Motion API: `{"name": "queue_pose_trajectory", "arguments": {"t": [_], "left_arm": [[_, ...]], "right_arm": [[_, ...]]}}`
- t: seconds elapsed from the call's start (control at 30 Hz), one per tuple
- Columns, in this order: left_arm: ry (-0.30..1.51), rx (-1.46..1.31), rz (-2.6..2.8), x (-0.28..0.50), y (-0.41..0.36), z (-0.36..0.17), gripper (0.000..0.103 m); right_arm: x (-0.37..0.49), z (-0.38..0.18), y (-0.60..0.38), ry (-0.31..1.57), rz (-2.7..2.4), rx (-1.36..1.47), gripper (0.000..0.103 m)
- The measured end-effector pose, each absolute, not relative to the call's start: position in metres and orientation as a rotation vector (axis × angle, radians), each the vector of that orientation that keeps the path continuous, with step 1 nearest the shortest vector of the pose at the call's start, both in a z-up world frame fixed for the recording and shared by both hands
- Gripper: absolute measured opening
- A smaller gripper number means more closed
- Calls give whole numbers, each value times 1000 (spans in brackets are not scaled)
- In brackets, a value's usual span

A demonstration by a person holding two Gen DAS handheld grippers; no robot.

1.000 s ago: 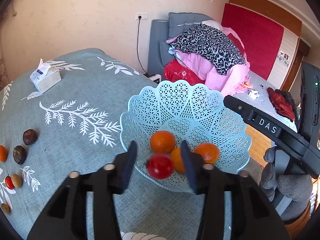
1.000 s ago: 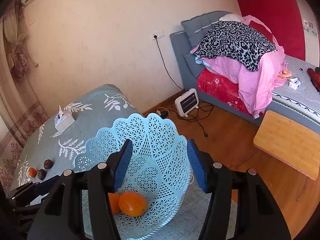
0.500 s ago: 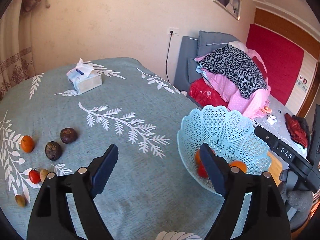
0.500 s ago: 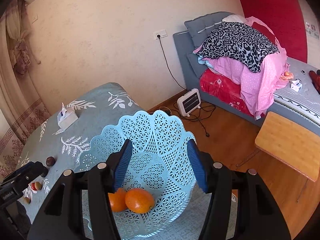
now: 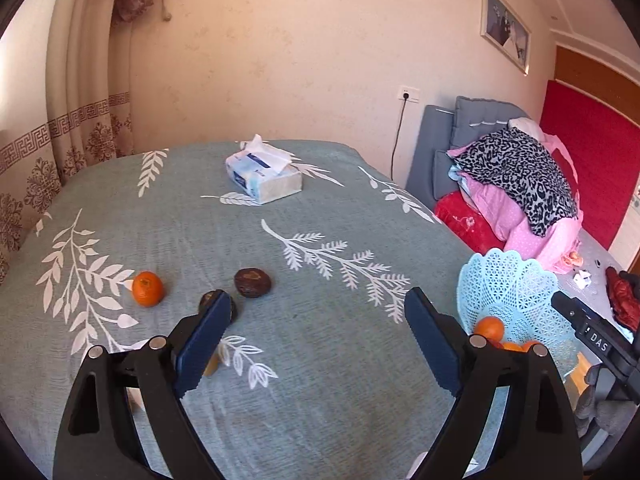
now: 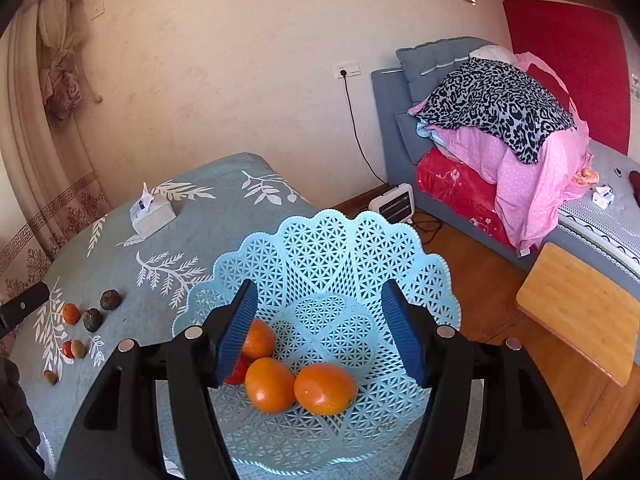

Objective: Organize fruits
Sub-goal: 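Move the left gripper to a small orange and close on it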

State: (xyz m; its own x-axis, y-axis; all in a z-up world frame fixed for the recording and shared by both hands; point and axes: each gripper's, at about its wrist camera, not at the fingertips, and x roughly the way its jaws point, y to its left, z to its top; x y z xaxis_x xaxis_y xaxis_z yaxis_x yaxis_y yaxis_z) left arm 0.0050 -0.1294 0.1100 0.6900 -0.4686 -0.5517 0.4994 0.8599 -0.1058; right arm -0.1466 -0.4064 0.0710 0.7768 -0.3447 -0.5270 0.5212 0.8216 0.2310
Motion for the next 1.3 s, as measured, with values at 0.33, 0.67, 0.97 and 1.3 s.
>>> {"name": "queue_pose_trajectory", "arguments": {"t": [0.33, 0.67, 0.97, 1.3], "left_arm": [[627, 26, -359, 44, -62, 100, 88], [735, -1, -253, 103, -25, 79, 88], [839, 2, -237, 149, -31, 54, 88], [951, -32, -243, 180, -37, 29, 73]], "right_arm": [[-128, 78, -371, 501, -401, 307, 66], [-101, 82, -344, 530, -313, 269, 66], [-77, 78, -320, 563, -253, 239, 66], [-47, 70, -296, 618, -179, 233, 66]]}}
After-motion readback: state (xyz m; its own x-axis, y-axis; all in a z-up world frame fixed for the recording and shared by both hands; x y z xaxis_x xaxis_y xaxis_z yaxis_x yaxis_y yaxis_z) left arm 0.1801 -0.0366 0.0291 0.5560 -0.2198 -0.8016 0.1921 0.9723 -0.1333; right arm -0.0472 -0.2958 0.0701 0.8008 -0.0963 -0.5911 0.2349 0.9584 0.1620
